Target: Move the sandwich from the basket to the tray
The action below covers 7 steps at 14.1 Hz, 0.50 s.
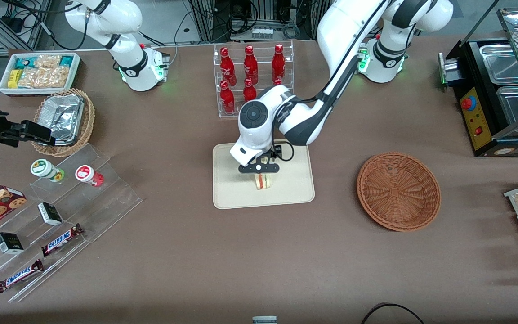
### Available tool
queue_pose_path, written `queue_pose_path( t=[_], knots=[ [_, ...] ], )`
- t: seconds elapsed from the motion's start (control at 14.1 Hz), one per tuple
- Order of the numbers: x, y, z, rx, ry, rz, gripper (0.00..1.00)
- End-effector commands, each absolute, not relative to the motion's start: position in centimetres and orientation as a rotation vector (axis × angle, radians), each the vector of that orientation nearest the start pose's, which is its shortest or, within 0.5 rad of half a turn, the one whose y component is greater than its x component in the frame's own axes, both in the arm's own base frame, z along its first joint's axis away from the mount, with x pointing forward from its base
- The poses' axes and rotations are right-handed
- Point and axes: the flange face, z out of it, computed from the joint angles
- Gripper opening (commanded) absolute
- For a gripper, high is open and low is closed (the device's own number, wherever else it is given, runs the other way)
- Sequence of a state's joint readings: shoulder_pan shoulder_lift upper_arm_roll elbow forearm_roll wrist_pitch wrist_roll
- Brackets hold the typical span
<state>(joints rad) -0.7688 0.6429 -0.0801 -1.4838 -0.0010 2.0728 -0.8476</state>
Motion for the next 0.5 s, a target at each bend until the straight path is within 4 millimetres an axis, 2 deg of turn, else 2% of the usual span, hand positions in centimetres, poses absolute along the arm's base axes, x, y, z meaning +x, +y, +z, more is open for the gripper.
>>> queue_pose_path(
  t=[0.0, 0.14, 0.21, 0.35, 0.43],
  knots=[
    [49.8, -49.2, 35.5, -3.147, -0.137, 0.085, 1.0],
    [49.9, -47.7, 39.2, -3.136, -0.156, 0.077, 1.0],
    [51.4, -45.4, 40.8, -3.127, -0.201, 0.063, 1.0],
    [52.9, -41.9, 44.3, -3.12, -0.244, 0.041, 1.0],
    [53.9, -39.5, 45.6, -3.11, -0.241, 0.059, 1.0]
  ],
)
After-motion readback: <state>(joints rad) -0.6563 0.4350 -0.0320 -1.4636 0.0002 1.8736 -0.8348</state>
